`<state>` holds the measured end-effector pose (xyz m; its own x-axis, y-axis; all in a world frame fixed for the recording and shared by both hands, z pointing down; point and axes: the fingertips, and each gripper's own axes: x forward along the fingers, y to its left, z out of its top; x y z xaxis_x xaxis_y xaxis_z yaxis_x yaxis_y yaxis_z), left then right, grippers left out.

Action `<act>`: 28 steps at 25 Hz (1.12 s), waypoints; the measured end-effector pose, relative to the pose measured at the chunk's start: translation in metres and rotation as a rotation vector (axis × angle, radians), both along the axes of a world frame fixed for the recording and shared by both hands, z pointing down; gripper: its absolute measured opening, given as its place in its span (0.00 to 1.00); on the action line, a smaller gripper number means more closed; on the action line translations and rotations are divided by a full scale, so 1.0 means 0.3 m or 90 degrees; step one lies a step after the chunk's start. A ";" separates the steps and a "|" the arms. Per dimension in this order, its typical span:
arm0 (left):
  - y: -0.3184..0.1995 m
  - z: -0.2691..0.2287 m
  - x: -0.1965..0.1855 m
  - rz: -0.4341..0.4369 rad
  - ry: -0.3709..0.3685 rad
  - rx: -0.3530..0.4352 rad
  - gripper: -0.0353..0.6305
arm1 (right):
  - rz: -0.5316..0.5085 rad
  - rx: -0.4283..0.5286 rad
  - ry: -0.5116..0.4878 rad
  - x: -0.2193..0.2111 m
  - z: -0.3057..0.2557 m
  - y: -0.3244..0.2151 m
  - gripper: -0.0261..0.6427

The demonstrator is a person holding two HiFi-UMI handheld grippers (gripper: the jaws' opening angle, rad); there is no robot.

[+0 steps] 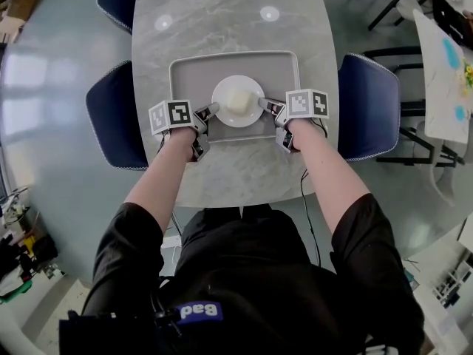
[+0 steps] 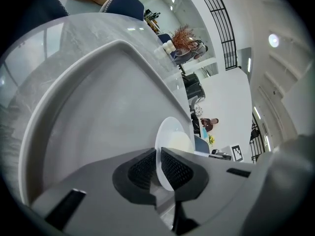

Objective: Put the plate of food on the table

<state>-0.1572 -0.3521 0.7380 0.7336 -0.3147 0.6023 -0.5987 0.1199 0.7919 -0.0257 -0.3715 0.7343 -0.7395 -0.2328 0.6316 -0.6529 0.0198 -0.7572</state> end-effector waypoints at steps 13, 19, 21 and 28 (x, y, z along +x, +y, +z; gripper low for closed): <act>-0.003 0.005 -0.003 -0.002 -0.060 -0.019 0.09 | -0.001 -0.021 0.051 -0.015 -0.019 -0.018 0.28; 0.002 0.009 -0.025 -0.004 -0.074 -0.018 0.11 | 0.033 -0.025 0.061 0.043 -0.020 -0.030 0.32; 0.012 0.005 -0.037 -0.006 -0.077 -0.020 0.12 | 0.042 -0.023 0.058 0.060 -0.032 -0.022 0.33; 0.020 -0.112 -0.068 -0.063 -0.031 0.059 0.12 | 0.101 0.077 -0.012 0.123 -0.179 0.035 0.32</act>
